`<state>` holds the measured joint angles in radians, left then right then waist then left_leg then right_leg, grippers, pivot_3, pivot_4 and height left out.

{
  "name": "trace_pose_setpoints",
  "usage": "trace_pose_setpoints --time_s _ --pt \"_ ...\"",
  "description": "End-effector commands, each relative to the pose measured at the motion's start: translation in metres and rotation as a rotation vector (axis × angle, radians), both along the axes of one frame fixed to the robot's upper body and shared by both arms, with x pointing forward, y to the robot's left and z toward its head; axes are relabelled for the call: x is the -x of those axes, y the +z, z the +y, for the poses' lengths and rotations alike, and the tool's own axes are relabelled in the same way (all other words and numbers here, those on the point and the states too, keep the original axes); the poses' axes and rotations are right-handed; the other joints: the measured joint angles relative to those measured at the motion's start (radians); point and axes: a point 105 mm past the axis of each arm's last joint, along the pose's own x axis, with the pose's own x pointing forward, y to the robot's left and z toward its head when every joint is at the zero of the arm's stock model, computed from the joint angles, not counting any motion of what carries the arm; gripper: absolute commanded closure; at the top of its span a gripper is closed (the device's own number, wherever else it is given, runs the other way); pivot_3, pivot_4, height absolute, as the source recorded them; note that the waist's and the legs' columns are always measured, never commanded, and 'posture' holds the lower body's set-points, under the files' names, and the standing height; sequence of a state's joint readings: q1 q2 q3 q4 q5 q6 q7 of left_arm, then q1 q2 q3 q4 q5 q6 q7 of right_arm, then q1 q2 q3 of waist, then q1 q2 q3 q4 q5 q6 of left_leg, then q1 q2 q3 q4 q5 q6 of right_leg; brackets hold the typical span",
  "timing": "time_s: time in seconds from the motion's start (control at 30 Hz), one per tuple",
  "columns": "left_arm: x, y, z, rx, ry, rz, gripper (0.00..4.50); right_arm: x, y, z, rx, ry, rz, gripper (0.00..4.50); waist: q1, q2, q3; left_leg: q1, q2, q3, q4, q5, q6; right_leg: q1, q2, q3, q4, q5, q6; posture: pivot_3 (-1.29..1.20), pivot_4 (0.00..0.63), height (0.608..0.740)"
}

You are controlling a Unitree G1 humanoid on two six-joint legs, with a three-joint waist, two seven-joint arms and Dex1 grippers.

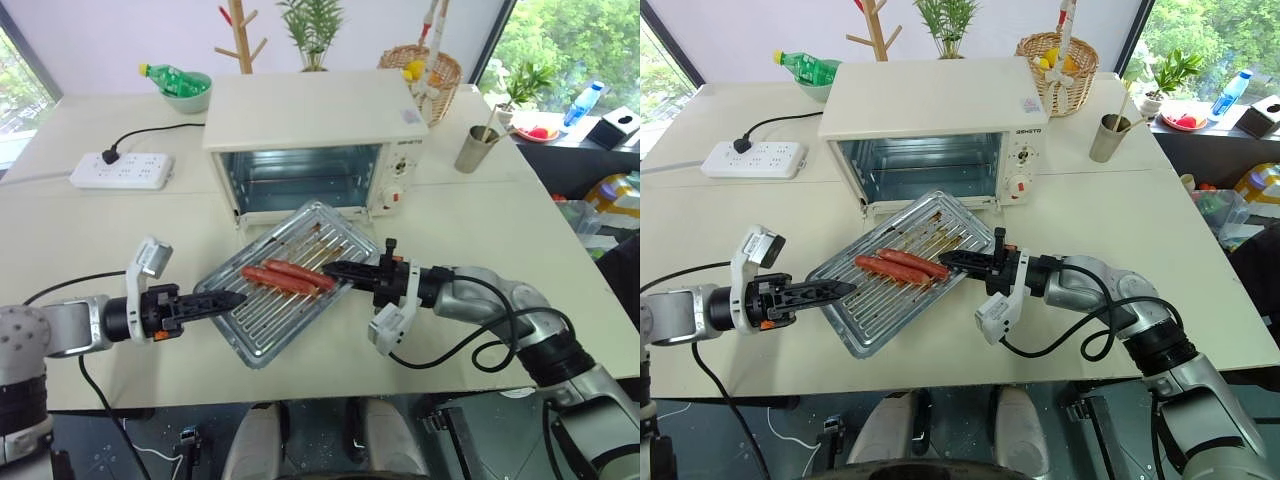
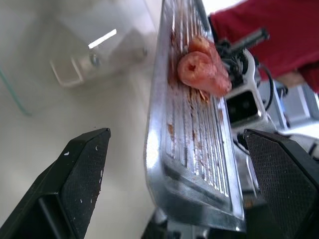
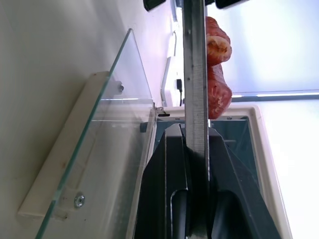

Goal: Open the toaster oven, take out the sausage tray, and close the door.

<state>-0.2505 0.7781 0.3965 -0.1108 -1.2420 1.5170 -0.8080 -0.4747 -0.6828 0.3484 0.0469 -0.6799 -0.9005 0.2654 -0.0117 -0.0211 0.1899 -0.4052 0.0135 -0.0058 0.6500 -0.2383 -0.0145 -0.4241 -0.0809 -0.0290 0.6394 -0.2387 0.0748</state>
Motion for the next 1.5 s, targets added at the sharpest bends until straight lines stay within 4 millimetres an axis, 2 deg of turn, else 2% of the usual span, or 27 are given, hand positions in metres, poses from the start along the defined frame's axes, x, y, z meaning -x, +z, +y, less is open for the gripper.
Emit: trace_pose_setpoints --time_s 0.03,0.3,0.4,0.57,0.63,0.67,0.73,1.0,1.1,1.27,1.5 --pt "-0.004 0.005 -0.005 0.017 -0.052 0.003 0.0 0.001 0.02 0.005 -0.052 0.021 -0.051 4.45 -0.001 0.0 0.0 0.0 0.0 0.0 0.0 0.0 0.0 0.0 0.0 0.0 0.0 0.0 0.0 0.0 0.15 0.74" --pt "0.0 0.0 -0.021 0.016 -0.137 0.011 0.0 -0.001 0.022 0.004 -0.053 -0.006 -0.06 4.45 -0.003 0.0 0.0 0.0 0.0 0.0 0.0 0.0 0.0 0.0 0.0 0.001 0.001 0.0 0.0 0.0 0.15 0.74" --pt "-0.003 0.001 -0.023 0.035 -0.12 0.007 0.79 -0.002 0.023 0.003 -0.055 -0.013 -0.062 4.5 -0.002 0.0 0.0 0.0 0.0 0.0 0.0 0.0 0.0 0.0 0.0 0.001 0.001 0.0 0.0 0.0 0.15 0.74" --pt "-0.006 0.003 -0.025 0.075 -0.101 0.013 3.24 -0.003 0.024 0.001 -0.052 -0.027 -0.063 4.5 -0.001 0.0 0.0 0.0 0.0 0.0 0.0 0.0 0.0 0.0 0.0 0.001 0.001 0.001 0.001 0.0 0.15 0.74" --pt "-0.005 0.002 -0.025 0.081 -0.091 0.016 4.1 -0.004 0.024 0.0 -0.05 -0.03 -0.063 4.5 -0.001 0.0 0.0 0.0 0.0 0.0 0.0 0.0 0.0 0.0 0.0 0.001 0.001 0.001 0.002 0.0 0.15 0.74" --pt "-0.005 0.002 -0.024 0.084 -0.086 0.018 4.26 -0.004 0.024 0.0 -0.049 -0.031 -0.063 4.5 -0.001 0.0 0.0 0.0 0.0 0.0 0.0 0.0 0.0 0.0 0.0 0.001 0.001 0.001 0.002 0.0 0.15 0.74" --pt "-0.005 0.001 -0.023 0.09 -0.079 0.024 4.45 -0.004 0.024 0.0 -0.048 -0.032 -0.063 4.5 -0.001 0.0 0.0 0.0 0.0 0.0 0.0 0.0 0.0 0.0 0.0 0.001 0.001 0.001 0.002 0.0 0.15 0.74" --pt "-0.008 -0.002 -0.009 0.14 -0.015 0.083 4.5 -0.004 0.022 -0.003 -0.039 -0.041 -0.051 4.5 -0.002 0.0 0.0 0.001 0.0 0.0 0.0 0.0 0.0 0.0 0.0 0.001 0.001 0.001 0.002 0.0 0.15 0.74" --pt "-0.009 -0.003 -0.006 0.147 -0.004 0.098 4.5 -0.004 0.021 -0.005 -0.044 -0.05 -0.033 3.44 -0.002 0.0 0.0 0.001 0.0 0.0 0.0 0.0 0.0 0.0 0.0 0.001 0.001 0.001 0.002 0.0 0.15 0.74" --pt "-0.008 -0.005 -0.002 0.17 0.011 0.136 4.5 -0.003 0.016 -0.007 -0.018 -0.062 -0.031 0.87 -0.002 0.0 0.0 0.001 0.0 0.0 0.0 0.0 0.0 0.0 0.0 0.001 0.001 0.001 0.002 0.0 0.15 0.74" --pt "-0.006 -0.011 0.001 0.208 0.046 0.177 4.5 0.002 0.012 -0.015 -0.012 -0.08 -0.021 0.87 -0.001 0.0 0.0 0.001 0.0 0.0 0.0 0.0 0.0 0.0 -0.001 0.001 0.001 0.001 0.001 0.0 0.15 0.74"
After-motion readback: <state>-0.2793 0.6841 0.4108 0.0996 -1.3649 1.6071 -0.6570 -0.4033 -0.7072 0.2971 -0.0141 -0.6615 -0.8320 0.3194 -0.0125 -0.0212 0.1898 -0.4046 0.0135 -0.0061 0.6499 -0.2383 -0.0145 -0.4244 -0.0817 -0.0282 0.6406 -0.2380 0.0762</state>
